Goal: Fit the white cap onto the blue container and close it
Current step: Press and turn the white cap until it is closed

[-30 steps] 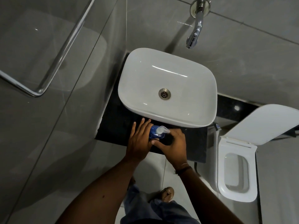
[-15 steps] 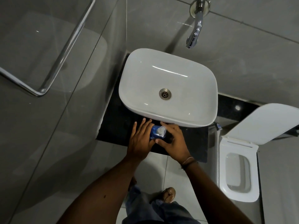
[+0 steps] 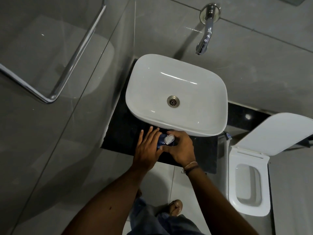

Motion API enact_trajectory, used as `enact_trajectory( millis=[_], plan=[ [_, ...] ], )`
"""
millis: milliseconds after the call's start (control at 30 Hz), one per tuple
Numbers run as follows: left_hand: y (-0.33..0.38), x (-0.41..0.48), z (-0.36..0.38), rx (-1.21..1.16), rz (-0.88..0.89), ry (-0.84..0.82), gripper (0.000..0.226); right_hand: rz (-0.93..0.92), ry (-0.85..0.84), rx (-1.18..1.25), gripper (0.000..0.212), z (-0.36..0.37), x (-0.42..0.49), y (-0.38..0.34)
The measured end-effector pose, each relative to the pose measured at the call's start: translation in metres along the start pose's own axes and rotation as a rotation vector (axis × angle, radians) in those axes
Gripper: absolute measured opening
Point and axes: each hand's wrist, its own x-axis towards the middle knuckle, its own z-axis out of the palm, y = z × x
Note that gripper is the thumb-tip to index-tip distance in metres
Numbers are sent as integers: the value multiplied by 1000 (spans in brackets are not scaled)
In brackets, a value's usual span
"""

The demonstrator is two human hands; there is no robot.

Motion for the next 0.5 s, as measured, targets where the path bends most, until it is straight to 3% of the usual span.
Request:
enact_trajectory(
  millis=[133,233,367,500],
  plan=[
    [2,0,-1,-36,-15,-5,75,-5,73,-71,31,-1,-3,6],
    [4,1,-3,-30,-16,-8,65,65,175,-52,25,6,-8,2],
    [5,1,-4,-12,-6,13,50,139,255,-14,41,15,-13,-1],
    [4,2,-3,-16,-6,14,46,102,196,-1,38,10,-12,0]
  ],
)
